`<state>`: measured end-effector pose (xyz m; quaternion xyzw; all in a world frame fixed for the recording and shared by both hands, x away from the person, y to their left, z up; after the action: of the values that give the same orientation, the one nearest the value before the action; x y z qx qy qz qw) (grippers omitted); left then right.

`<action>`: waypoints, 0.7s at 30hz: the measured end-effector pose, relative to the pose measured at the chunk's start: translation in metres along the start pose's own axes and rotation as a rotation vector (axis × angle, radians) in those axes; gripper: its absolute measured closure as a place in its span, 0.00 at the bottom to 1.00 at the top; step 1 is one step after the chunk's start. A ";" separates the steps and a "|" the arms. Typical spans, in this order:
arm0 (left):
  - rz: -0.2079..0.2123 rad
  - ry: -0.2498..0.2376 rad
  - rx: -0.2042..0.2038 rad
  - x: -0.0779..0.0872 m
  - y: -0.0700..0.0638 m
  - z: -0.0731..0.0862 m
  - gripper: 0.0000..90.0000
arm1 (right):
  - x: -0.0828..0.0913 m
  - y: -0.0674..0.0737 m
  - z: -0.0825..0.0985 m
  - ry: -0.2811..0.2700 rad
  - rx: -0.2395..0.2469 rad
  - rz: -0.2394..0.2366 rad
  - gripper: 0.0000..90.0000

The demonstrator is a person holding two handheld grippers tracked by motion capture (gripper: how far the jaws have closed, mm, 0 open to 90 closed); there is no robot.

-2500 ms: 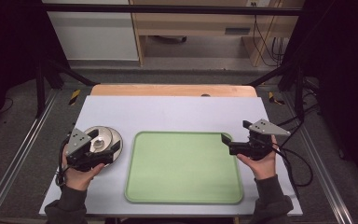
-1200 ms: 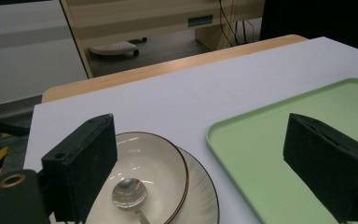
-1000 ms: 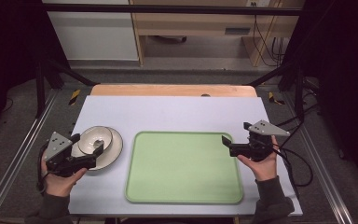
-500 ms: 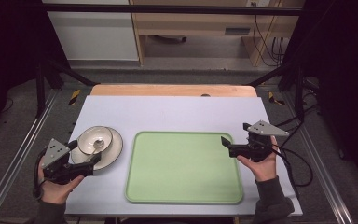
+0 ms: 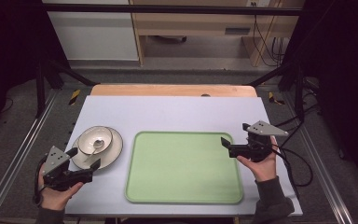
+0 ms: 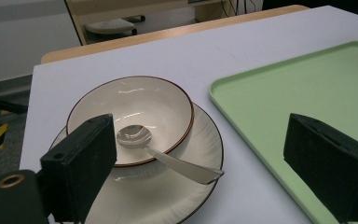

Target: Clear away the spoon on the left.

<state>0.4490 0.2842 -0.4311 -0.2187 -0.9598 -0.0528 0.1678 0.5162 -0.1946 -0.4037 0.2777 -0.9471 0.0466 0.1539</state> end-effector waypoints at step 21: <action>-0.011 0.037 -0.006 -0.004 0.009 0.019 0.35 | -0.002 0.001 0.002 0.011 0.007 -0.001 0.05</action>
<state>0.4507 0.2945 -0.4500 -0.2129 -0.9576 -0.0608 0.1843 0.5169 -0.1934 -0.4058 0.2782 -0.9460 0.0512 0.1583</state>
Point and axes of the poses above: each handheld gripper's, and its own axes: x roughly backward along the jaws, z roughly out of its underside, y roughly to its left, the point moved 7 cm from there along -x, roughly forward along the jaws, and after that the axes turned 5 degrees about -y, right-handed, at the moved point
